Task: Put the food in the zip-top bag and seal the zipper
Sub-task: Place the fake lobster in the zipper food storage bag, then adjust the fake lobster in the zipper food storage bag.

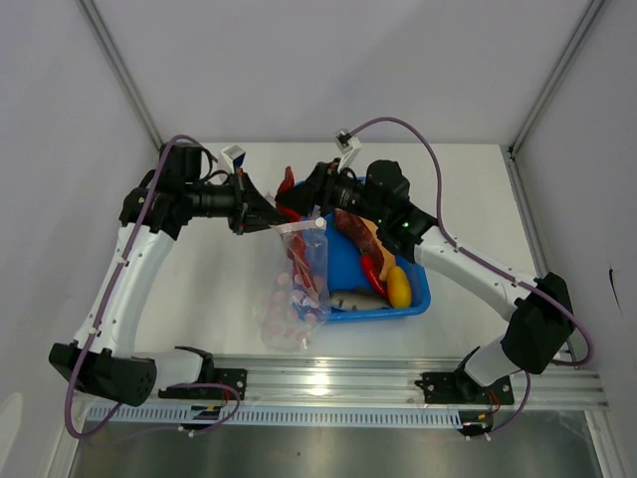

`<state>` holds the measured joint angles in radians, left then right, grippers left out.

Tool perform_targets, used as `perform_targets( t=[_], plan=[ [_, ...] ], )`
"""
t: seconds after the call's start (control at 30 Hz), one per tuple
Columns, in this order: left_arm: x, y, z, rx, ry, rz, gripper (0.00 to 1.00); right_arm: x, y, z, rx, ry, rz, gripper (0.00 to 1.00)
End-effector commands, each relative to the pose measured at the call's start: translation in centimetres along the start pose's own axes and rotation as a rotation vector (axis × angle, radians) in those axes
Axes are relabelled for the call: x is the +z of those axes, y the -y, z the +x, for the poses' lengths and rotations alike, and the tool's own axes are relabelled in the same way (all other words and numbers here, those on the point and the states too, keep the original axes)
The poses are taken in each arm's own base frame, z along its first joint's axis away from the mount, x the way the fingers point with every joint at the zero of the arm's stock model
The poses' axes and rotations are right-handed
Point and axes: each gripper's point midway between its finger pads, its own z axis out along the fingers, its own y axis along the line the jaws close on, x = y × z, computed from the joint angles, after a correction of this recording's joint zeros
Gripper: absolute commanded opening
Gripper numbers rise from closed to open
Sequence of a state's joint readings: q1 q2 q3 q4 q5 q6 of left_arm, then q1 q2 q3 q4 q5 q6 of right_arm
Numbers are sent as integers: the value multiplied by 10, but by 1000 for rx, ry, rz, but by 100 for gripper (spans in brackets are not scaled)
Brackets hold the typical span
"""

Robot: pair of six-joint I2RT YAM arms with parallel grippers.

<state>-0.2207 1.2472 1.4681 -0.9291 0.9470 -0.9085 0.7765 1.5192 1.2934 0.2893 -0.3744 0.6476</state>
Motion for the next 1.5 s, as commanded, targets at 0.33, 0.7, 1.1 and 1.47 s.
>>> perform_targets(
  t=[0.33, 0.7, 1.1, 1.47],
  plan=[
    [-7, 11, 6, 55, -22, 47, 1, -13, -1, -42, -90, -15, 173, 86],
    [-8, 3, 9, 74, -31, 20, 1, -40, -6, -96, -97, 52, 221, 92],
    [-12, 4, 14, 120, -44, 6, 1, -75, 71, -54, 94, -159, 401, 47],
    [-11, -13, 17, 125, -49, -50, 1, -68, -2, -37, 12, -247, 38, 73]
  ],
)
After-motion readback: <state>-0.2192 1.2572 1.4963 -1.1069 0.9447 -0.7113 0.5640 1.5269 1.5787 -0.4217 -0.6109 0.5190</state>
